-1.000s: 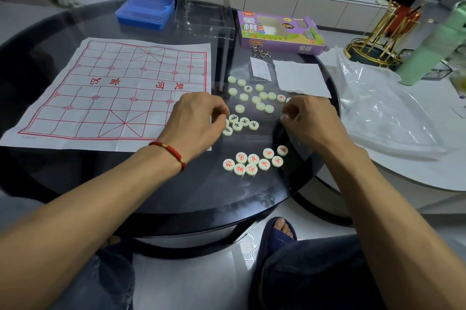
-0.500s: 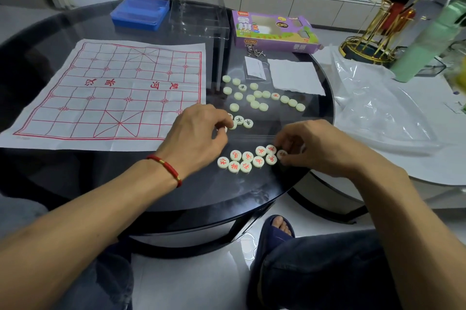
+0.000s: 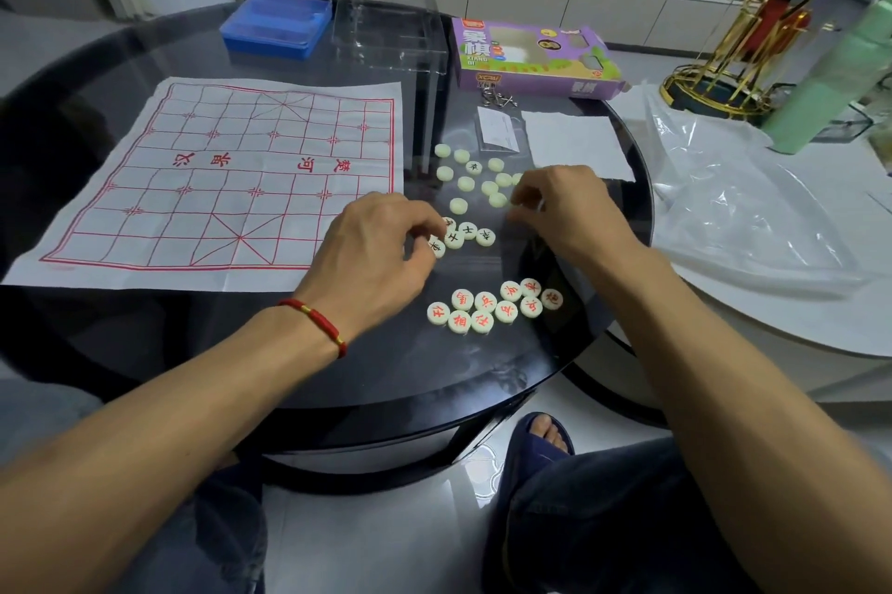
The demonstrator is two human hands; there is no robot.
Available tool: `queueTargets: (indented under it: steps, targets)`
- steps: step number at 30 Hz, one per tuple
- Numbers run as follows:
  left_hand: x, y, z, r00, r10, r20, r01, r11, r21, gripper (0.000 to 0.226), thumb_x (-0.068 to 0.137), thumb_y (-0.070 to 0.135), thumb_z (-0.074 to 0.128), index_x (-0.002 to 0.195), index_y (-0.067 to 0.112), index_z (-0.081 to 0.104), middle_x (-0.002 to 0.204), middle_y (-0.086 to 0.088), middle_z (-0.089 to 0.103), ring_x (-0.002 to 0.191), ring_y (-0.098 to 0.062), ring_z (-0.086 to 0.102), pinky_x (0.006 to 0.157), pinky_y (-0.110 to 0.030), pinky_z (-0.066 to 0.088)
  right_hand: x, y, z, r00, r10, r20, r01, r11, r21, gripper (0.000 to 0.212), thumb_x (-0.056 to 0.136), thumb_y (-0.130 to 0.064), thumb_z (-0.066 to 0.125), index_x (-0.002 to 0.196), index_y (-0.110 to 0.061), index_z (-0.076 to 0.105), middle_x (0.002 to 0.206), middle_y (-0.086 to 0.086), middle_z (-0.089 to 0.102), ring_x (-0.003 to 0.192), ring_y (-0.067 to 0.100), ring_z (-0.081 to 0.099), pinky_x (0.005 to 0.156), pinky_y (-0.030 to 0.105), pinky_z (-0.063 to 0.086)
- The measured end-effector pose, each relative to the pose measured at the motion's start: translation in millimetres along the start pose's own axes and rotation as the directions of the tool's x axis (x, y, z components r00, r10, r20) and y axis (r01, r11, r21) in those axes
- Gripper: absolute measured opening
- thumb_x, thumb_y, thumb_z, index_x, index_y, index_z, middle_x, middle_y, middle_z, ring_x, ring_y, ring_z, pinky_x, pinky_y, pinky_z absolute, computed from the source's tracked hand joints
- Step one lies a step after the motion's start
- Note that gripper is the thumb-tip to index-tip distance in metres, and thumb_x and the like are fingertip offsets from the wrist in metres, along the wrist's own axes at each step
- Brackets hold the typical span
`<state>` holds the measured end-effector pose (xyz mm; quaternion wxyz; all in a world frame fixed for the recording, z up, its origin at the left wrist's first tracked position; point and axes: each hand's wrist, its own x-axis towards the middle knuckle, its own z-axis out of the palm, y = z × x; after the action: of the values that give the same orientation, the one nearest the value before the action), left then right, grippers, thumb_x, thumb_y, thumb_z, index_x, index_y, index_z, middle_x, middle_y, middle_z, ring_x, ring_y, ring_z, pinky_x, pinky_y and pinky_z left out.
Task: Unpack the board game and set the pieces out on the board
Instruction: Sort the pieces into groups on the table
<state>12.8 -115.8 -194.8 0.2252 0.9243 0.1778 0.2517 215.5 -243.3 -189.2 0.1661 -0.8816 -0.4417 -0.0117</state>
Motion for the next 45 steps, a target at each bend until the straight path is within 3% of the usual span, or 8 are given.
queueTargets:
  steps: [4, 7, 10, 20, 25, 31, 37, 45]
  targets:
    - [3, 2, -2, 1.000, -0.008, -0.012, 0.007, 0.999, -0.034, 0.021, 0.088, 0.011, 0.062, 0.100, 0.020, 0.077, 0.092, 0.005, 0.072, 0.079, -0.008, 0.054, 0.077, -0.020, 0.043, -6, 0, -17, 0.989, 0.131, 0.073, -0.148, 0.941, 0.305, 0.017, 0.096, -0.019, 0.069, 0.088, -0.007, 0.077, 0.073, 0.006, 0.074, 0.066, 0.024, 0.070, 0.064, 0.031, 0.058]
    - [4, 6, -3, 1.000, -0.018, -0.025, 0.016, 0.997, -0.076, 0.023, 0.087, 0.010, 0.061, 0.099, 0.020, 0.077, 0.089, 0.006, 0.071, 0.077, -0.007, 0.055, 0.077, -0.020, 0.043, -17, -2, -27, 0.964, 0.164, 0.209, -0.254, 0.803, 0.540, 0.018, 0.097, -0.020, 0.069, 0.091, -0.005, 0.076, 0.076, 0.010, 0.076, 0.076, 0.032, 0.074, 0.068, 0.037, 0.063]
    - [3, 8, -4, 1.000, -0.023, -0.015, 0.022, 0.996, -0.083, 0.021, 0.087, 0.011, 0.062, 0.099, 0.021, 0.077, 0.088, 0.008, 0.071, 0.075, -0.005, 0.055, 0.073, -0.015, 0.042, -27, -6, -33, 0.960, 0.107, 0.258, -0.240, 0.786, 0.570, 0.019, 0.097, -0.020, 0.068, 0.092, -0.004, 0.076, 0.079, 0.012, 0.076, 0.073, 0.029, 0.073, 0.074, 0.043, 0.062]
    - [6, 15, -5, 0.975, -0.206, 0.089, 0.224, 0.894, -0.388, 0.011, 0.086, 0.025, 0.078, 0.097, 0.027, 0.076, 0.082, 0.011, 0.072, 0.079, -0.001, 0.068, 0.065, -0.009, 0.049, -44, -52, -33, 0.964, -0.073, 0.255, -0.138, 0.685, 0.715, 0.020, 0.095, -0.020, 0.070, 0.094, 0.000, 0.075, 0.081, 0.013, 0.076, 0.069, 0.027, 0.074, 0.055, 0.027, 0.056]
    - [17, -6, -22, 0.948, -0.315, 0.042, 0.317, 0.927, -0.201, 0.006, 0.086, 0.024, 0.077, 0.091, 0.025, 0.079, 0.085, 0.011, 0.074, 0.077, 0.003, 0.065, 0.066, -0.006, 0.045, -28, -26, -29, 0.991, 0.123, -0.061, -0.097, 0.943, 0.319, 0.024, 0.098, -0.032, 0.064, 0.084, -0.015, 0.075, 0.072, -0.003, 0.074, 0.059, 0.011, 0.070, 0.067, 0.038, 0.063]
    - [16, -6, -14, 0.949, -0.300, 0.099, 0.300, 0.954, 0.009, 0.011, 0.087, 0.020, 0.071, 0.088, 0.022, 0.081, 0.082, 0.007, 0.073, 0.080, -0.009, 0.061, 0.078, -0.026, 0.051, -18, -1, -15, 0.977, 0.192, -0.093, -0.173, 0.967, 0.185, 0.016, 0.093, -0.029, 0.063, 0.089, -0.019, 0.075, 0.082, 0.001, 0.074, 0.074, 0.023, 0.070, 0.075, 0.043, 0.061]
    - [20, -7, -2, 0.960, -0.265, 0.093, 0.263, 0.964, 0.041, 0.008, 0.084, 0.020, 0.071, 0.083, 0.026, 0.077, 0.076, 0.009, 0.070, 0.083, -0.016, 0.062, 0.083, -0.031, 0.052, -6, -9, 4, 0.998, 0.006, -0.066, -0.002, 0.998, 0.063, 0.027, 0.094, -0.024, 0.067, 0.121, -0.022, 0.072, 0.110, 0.004, 0.065, 0.095, 0.023, 0.062, 0.081, 0.040, 0.052]
    - [29, -4, 12, 0.983, -0.162, 0.085, 0.154, 0.984, 0.090, 0.006, 0.088, 0.019, 0.069, 0.086, 0.018, 0.074, 0.082, 0.003, 0.070, 0.082, -0.015, 0.060, 0.073, -0.024, 0.042, -6, -7, 4, 0.996, -0.005, -0.089, -0.003, 0.996, -0.093, 0.016, 0.088, -0.030, 0.074, 0.100, -0.019, 0.076, 0.103, 0.006, 0.071, 0.095, 0.031, 0.064, 0.074, 0.040, 0.053]
